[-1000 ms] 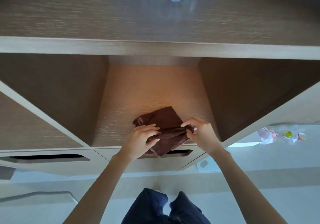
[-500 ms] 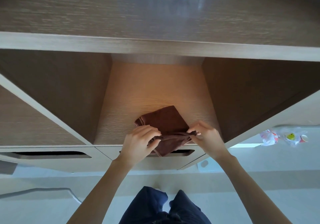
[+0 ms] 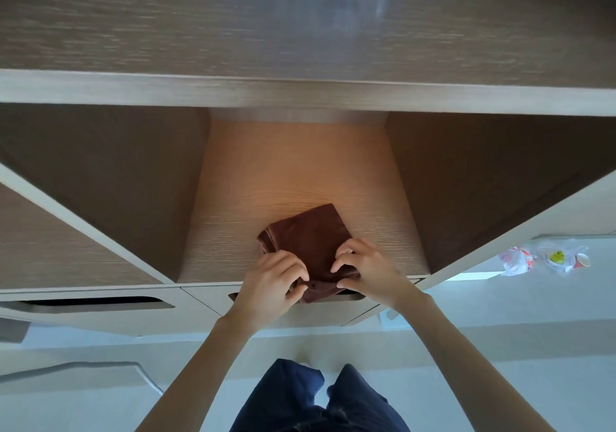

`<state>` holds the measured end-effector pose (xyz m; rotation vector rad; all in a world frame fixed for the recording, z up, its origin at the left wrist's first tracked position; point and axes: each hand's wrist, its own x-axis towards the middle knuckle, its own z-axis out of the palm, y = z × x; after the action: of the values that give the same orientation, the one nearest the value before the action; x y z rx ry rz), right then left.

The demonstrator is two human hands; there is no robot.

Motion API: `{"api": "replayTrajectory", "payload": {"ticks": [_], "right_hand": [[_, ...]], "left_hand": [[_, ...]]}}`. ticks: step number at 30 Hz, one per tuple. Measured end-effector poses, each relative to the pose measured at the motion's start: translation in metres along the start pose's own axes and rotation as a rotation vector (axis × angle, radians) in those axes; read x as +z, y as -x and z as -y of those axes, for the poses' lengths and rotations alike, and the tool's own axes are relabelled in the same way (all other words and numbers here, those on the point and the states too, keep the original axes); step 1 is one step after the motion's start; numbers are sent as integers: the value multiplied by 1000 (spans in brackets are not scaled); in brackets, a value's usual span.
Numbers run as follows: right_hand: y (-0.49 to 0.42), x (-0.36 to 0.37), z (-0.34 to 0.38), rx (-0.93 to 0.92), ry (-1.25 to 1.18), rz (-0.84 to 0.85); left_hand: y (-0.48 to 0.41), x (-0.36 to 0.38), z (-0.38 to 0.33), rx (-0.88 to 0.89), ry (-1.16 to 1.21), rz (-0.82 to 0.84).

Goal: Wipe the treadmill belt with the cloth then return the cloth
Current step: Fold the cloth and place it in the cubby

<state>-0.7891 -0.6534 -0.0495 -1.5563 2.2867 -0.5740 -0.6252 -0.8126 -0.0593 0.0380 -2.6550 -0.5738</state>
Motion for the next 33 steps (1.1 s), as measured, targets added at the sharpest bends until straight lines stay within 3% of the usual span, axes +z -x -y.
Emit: {"api": "replayTrajectory", "payload": {"ticks": [4, 8, 14, 20, 24, 27, 33], "right_hand": [[7, 0, -9, 8, -138, -51], [1, -8, -10, 29, -155, 52], [-34, -23, -8, 145, -142, -52], [-82, -22, -5, 212, -103, -73], [-101, -16, -10, 240, -78, -115], [-106, -13, -17, 384, -160, -192], [-106, -10, -27, 486, -254, -140]], "left_hand": [[8, -2, 2, 3, 26, -25], [12, -3, 8, -60, 94, 55], [-9, -30, 47, -350, -41, -149], [-31, -24, 81, -552, -39, 73], [-37, -17, 84, -551, -27, 134], [-39, -18, 88, -551, -33, 198], [-40, -18, 89, -458, -50, 197]]}}
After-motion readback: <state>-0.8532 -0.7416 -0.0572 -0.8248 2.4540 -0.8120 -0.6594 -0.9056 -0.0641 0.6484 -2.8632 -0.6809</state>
